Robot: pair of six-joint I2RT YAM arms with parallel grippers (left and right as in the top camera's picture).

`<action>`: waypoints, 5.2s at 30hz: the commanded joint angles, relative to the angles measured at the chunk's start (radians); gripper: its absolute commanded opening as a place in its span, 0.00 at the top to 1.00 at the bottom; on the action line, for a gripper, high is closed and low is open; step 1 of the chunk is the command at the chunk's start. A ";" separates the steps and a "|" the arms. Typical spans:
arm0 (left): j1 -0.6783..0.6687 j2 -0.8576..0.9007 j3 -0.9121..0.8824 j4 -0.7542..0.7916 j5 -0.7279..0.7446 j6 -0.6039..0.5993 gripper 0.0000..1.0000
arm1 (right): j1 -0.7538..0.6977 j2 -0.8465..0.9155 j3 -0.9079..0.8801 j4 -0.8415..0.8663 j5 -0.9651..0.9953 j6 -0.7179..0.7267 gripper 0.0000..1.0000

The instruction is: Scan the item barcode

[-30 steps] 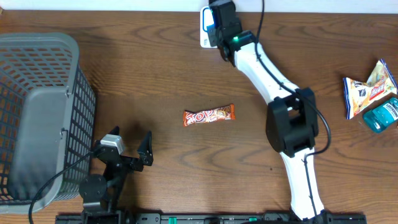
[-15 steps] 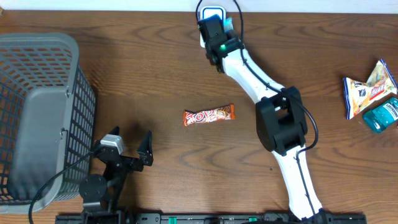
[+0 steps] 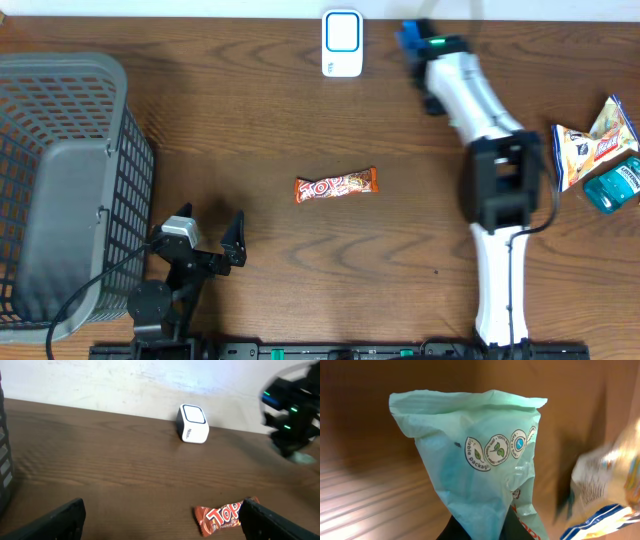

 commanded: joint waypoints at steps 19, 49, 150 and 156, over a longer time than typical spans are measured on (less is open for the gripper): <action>-0.005 -0.006 -0.017 -0.029 0.002 -0.009 0.02 | -0.618 -0.189 0.099 -0.125 -0.515 0.104 0.01; -0.005 -0.006 -0.017 -0.029 0.002 -0.009 0.02 | 0.317 -0.444 -0.327 -0.065 -0.827 0.113 0.01; -0.005 -0.006 -0.017 -0.029 0.002 -0.009 0.02 | 0.306 -0.331 -0.248 -0.357 -1.445 -0.219 0.98; -0.005 -0.006 -0.017 -0.029 0.002 -0.009 0.02 | 0.325 -0.331 -0.253 -0.515 -1.205 -0.184 0.98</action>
